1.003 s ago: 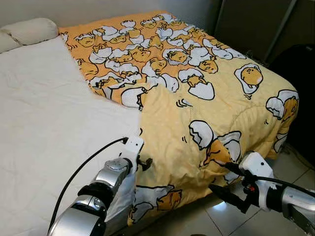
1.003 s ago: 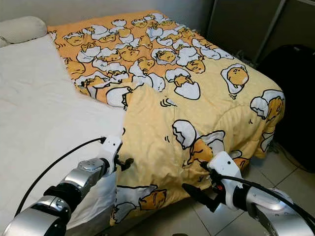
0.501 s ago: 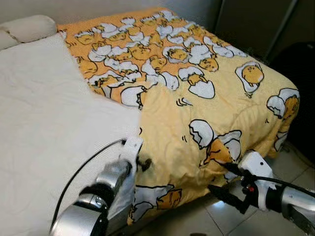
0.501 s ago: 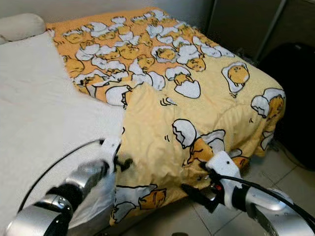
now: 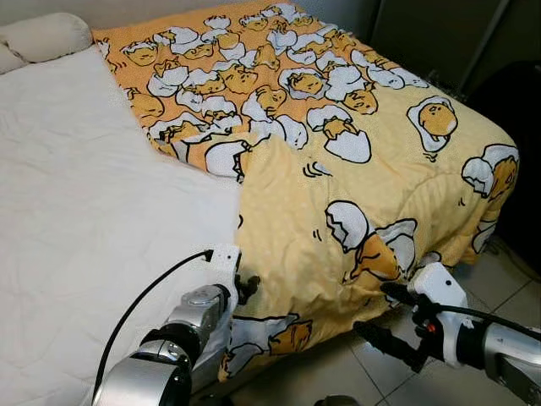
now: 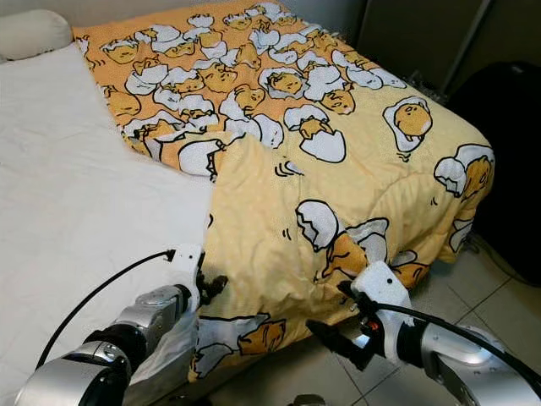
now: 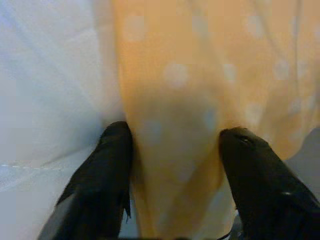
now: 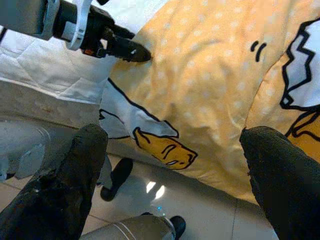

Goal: Clean up the room

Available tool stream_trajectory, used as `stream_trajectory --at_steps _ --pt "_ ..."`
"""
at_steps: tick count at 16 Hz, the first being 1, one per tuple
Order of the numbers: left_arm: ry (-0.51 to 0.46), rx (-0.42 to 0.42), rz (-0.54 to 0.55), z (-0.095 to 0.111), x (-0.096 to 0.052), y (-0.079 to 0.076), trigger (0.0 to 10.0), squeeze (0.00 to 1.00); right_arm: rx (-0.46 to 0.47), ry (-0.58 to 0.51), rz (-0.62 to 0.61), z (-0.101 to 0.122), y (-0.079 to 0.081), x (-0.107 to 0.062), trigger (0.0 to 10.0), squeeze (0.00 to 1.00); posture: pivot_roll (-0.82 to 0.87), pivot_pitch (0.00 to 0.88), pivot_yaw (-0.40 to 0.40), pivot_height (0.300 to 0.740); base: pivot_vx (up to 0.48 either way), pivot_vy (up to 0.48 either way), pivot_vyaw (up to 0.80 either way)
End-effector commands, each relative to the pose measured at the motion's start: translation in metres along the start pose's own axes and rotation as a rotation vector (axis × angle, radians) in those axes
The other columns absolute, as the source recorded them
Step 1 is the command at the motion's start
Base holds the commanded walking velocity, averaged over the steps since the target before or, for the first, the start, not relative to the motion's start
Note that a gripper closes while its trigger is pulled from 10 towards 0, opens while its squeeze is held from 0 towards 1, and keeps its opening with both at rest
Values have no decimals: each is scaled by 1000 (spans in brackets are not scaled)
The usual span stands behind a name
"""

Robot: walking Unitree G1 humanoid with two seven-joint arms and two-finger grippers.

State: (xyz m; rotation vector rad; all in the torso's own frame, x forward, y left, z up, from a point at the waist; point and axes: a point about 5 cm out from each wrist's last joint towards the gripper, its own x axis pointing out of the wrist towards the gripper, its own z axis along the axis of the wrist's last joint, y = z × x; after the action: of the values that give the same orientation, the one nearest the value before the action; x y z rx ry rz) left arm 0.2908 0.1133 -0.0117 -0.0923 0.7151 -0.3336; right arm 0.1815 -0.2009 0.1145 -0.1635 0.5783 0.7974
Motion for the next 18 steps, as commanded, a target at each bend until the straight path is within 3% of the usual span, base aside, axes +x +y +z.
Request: stream_trajectory --at_steps 1,5,9,12,15,18 --pt "4 -25 -32 -2 1 -4 0 0 -9 -15 34 2 4 -1 10000 0 -355 92 55 740 0 0 0" --pt "9 -17 -54 -3 1 -8 0 0 -13 -31 101 5 7 0 10000 0 -342 90 60 740 0 0 0" --pt "-8 -65 -109 -2 1 -11 0 0 -7 -53 119 5 7 6 10000 0 -329 78 69 740 0 0 0" --pt "-2 -62 -134 -6 1 -13 0 0 21 -78 81 -5 12 29 10000 0 -324 69 84 740 0 0 0" --pt "-1 -58 -140 -7 1 -14 0 0 3 -36 77 -21 13 56 10000 0 -310 68 94 740 0 0 0" --pt "-12 -49 -151 -3 2 -17 0 0 -19 -36 107 -24 13 66 10000 0 -275 66 87 740 0 0 0"
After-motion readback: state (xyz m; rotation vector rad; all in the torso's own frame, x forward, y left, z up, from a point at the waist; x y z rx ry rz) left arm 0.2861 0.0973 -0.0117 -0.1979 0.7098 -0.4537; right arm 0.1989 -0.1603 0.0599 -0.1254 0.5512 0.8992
